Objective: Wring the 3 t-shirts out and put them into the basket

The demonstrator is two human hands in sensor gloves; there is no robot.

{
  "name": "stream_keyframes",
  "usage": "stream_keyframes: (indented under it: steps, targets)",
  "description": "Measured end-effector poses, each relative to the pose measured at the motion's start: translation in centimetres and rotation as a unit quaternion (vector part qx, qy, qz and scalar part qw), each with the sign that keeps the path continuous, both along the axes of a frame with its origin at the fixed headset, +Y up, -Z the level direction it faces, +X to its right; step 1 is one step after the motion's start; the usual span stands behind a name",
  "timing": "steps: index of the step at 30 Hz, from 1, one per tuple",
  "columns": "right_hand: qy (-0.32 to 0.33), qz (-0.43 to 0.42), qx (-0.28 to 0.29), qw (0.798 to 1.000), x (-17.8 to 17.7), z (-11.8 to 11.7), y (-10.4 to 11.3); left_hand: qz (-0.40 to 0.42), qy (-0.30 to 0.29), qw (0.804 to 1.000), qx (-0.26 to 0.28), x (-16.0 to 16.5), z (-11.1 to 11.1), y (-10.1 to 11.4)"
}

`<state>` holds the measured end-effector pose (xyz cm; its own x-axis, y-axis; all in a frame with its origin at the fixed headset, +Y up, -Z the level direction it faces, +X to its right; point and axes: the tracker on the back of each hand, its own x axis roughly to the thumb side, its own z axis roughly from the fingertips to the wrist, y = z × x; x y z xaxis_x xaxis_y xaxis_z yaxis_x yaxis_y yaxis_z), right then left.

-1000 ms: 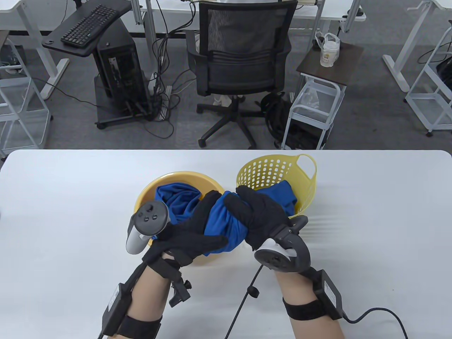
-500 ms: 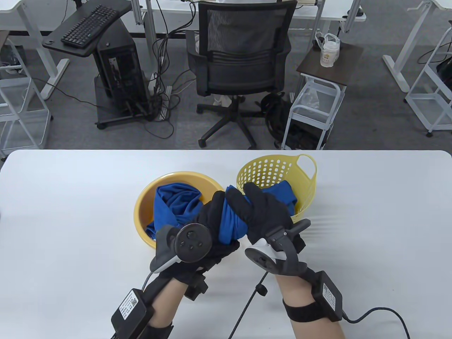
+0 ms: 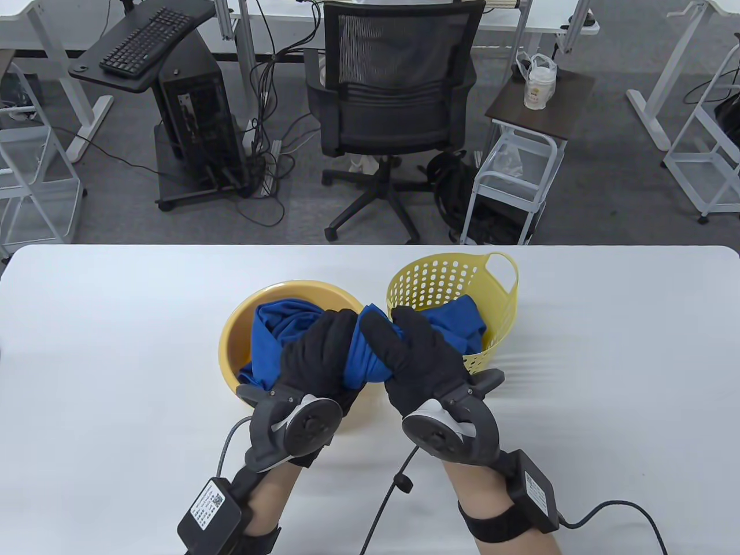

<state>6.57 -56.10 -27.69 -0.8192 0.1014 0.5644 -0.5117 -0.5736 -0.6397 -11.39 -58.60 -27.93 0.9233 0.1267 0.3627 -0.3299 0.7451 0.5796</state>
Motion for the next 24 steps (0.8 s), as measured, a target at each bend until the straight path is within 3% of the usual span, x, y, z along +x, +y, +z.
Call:
stream_keyframes:
  steps: [7, 24]
  targets:
    - [0.046, -0.115, -0.087, 0.988, 0.5, 0.5, 0.7, 0.008, 0.004, 1.000, 0.018, -0.1, 1.5, 1.5]
    - [0.063, -0.180, -0.159, 0.969, 1.1, -0.1, 0.6, 0.010, 0.025, 0.999, 0.025, 0.8, 2.0, 1.3]
